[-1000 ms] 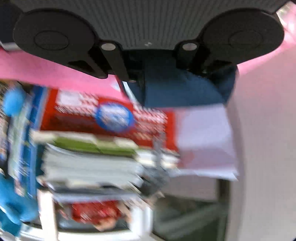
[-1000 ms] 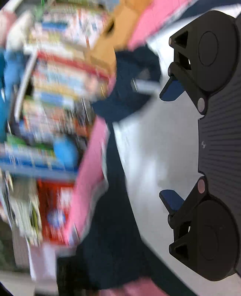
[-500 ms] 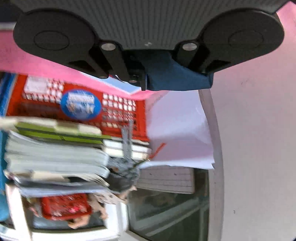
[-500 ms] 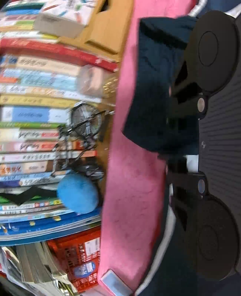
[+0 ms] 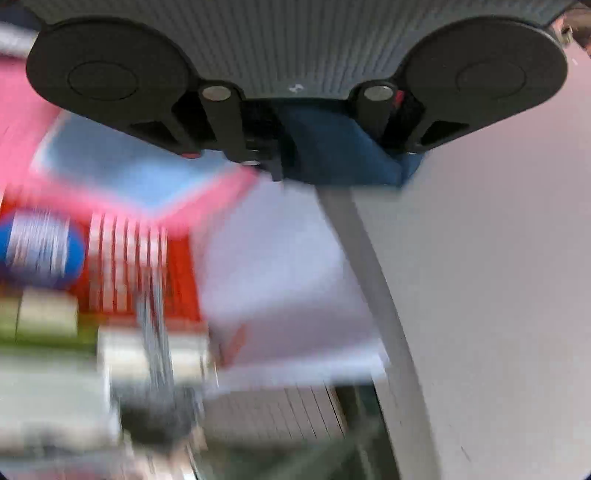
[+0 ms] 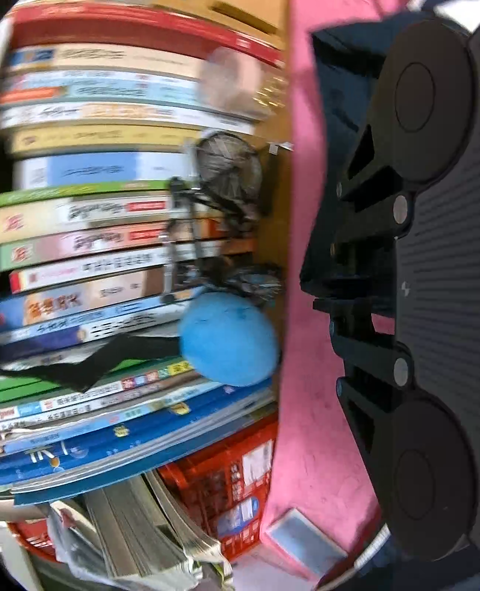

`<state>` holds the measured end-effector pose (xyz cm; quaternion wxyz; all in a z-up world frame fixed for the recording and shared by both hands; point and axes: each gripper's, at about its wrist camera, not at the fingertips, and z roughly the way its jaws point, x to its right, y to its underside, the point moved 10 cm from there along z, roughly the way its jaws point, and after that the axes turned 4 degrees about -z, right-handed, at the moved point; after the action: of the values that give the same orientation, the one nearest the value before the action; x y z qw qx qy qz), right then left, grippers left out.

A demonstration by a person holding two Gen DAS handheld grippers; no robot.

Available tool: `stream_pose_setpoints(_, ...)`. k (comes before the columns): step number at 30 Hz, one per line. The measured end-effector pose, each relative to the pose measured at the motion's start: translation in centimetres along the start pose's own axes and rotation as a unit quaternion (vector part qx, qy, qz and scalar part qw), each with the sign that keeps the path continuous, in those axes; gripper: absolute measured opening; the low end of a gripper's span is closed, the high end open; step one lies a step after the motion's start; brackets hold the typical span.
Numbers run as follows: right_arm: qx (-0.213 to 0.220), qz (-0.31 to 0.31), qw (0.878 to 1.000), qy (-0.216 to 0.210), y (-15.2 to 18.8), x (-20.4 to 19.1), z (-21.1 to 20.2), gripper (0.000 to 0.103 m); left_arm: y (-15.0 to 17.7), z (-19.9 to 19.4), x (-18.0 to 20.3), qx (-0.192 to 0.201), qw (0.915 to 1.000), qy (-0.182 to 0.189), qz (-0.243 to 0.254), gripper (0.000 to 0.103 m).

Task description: Fold clothes

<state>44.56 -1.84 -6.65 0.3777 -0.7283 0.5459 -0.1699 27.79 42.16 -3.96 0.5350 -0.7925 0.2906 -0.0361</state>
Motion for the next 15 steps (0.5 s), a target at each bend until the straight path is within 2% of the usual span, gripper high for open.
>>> stream_pose_setpoints(1, 0.002, 0.004, 1.000, -0.010, 0.4, 0.0, -0.3, 0.041, 1.2, 0.7, 0.3, -0.023, 0.9995, -0.006, 0.021, 0.048)
stream_pose_setpoints(2, 0.009, -0.003, 1.000, -0.014, 0.6, -0.1, -1.5, 0.055, 2.2, 1.1, 0.7, -0.043, 0.9980, -0.011, 0.045, 0.079)
stream_pose_setpoints(3, 0.017, -0.009, 1.000, -0.018, 0.8, -0.1, -2.6, 0.080, 3.2, 1.5, 1.1, -0.062, 0.9955, -0.015, 0.069, 0.095)
stream_pose_setpoints(4, 0.025, -0.016, 0.999, -0.022, 0.9, -0.2, -3.8, 0.088, 3.5, 1.2, 1.4, -0.051, 0.9936, -0.029, 0.096, 0.098)
stream_pose_setpoints(6, 0.041, -0.046, 0.998, -0.030, 1.1, -0.5, -6.7, 0.088, 3.8, 0.3, 2.0, -0.031, 0.9866, -0.054, 0.151, 0.102)
stream_pose_setpoints(9, 0.051, -0.074, 0.995, -0.047, 2.4, -0.6, -11.0, 0.095, 3.7, -1.8, 2.9, -0.008, 0.9793, -0.046, 0.197, 0.103)
stream_pose_setpoints(12, 0.057, -0.089, 0.993, -0.053, 4.6, 0.7, -15.1, 0.097, 2.7, -4.7, 2.3, 0.011, 0.9833, -0.031, 0.179, 0.103)
stream_pose_setpoints(15, 0.074, -0.111, 0.991, -0.030, 7.2, 3.7, -19.2, 0.103, 2.2, -8.4, 1.7, 0.019, 0.9883, 0.001, 0.151, 0.103)
